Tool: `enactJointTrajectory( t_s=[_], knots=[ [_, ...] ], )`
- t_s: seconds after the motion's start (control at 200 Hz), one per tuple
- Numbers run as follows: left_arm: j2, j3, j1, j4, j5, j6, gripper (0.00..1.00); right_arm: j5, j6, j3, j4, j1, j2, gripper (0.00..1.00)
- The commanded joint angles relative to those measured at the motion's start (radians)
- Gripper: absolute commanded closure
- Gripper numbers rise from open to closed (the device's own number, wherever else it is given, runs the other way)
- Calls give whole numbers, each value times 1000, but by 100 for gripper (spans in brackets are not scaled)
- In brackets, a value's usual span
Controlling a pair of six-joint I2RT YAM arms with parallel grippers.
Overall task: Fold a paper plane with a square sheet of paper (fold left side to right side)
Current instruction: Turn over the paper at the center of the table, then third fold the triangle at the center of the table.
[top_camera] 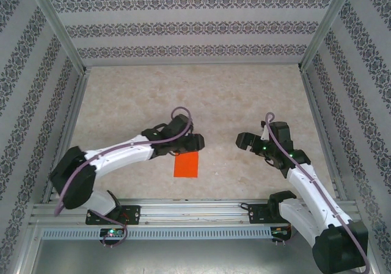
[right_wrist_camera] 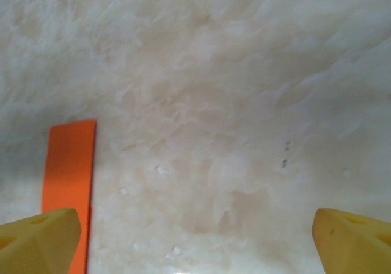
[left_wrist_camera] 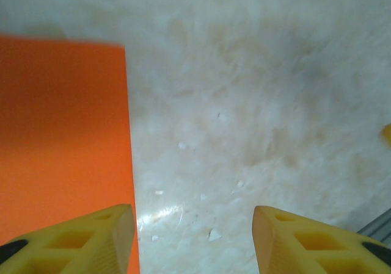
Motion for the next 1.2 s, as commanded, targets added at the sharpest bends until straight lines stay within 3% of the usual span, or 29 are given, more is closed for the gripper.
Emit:
enactJointTrajectory(
  t_s=[0.0,0.245,0.5,0.699,1.194],
  knots=[
    [-94,-63,71,111,22,83,46,-115,47,14,27,8,28,7],
    [-281,-222,183,225,-4,120,42,-172,197,-17,193,160,161,30],
    [-423,-343,216,224,-71,121,40,-171,292,52,359,385,443,73],
    [-484,-390,227,197,-100,121,38,-151,321,127,444,482,620,100],
    [-486,-376,234,130,-111,148,36,-156,297,228,477,513,847,100]
  ],
)
